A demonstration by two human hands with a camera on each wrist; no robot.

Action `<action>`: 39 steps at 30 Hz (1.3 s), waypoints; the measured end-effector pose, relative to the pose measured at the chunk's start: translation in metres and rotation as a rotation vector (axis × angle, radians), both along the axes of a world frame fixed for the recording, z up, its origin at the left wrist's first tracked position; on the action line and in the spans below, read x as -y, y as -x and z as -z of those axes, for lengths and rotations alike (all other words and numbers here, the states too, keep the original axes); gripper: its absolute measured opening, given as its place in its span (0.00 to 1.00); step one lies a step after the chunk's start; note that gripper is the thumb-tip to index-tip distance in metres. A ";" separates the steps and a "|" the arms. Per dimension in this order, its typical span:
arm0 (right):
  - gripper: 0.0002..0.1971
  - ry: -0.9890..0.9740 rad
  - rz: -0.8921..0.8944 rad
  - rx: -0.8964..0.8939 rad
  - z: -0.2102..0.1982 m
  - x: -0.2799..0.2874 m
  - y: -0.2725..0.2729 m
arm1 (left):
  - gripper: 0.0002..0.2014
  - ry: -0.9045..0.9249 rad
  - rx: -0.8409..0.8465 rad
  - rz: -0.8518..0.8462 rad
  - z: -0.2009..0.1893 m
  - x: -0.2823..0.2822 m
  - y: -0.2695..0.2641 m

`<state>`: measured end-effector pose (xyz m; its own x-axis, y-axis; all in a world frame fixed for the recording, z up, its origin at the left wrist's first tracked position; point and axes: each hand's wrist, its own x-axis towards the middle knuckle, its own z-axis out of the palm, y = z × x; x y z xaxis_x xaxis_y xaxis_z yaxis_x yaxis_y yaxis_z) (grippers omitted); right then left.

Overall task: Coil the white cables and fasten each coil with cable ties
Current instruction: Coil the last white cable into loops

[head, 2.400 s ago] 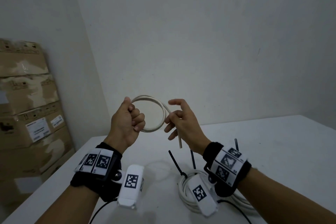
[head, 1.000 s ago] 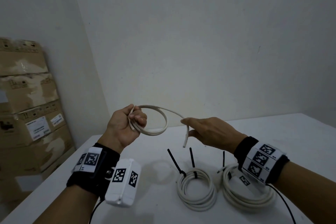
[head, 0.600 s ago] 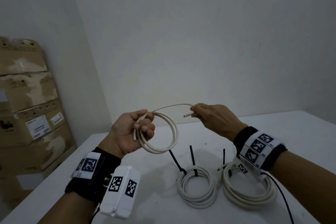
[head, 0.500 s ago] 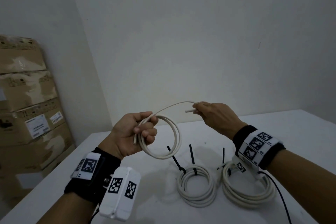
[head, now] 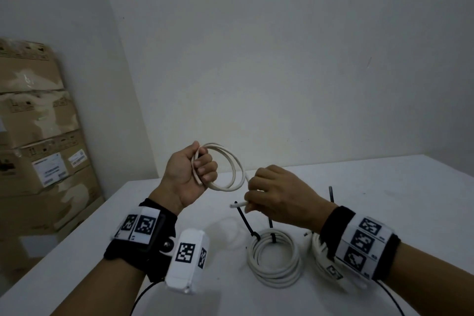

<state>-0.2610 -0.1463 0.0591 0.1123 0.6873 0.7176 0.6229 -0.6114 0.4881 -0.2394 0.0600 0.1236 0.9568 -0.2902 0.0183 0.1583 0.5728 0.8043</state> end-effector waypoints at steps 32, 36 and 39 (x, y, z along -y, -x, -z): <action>0.21 -0.901 -0.050 -0.597 -0.010 -0.037 0.023 | 0.17 0.064 0.098 0.100 0.006 0.008 0.025; 0.21 -1.353 -0.604 -1.581 -0.025 -0.042 0.030 | 0.14 0.061 0.092 0.168 0.008 0.013 0.027; 0.22 -1.583 -0.541 -1.377 -0.028 -0.059 0.030 | 0.14 0.063 0.077 0.176 0.011 0.020 0.028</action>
<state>-0.2912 -0.0868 0.0872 0.9686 -0.1042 0.2259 0.2485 0.3634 -0.8979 -0.2672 0.0397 0.1124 0.8865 -0.4489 0.1127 0.1998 0.5909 0.7816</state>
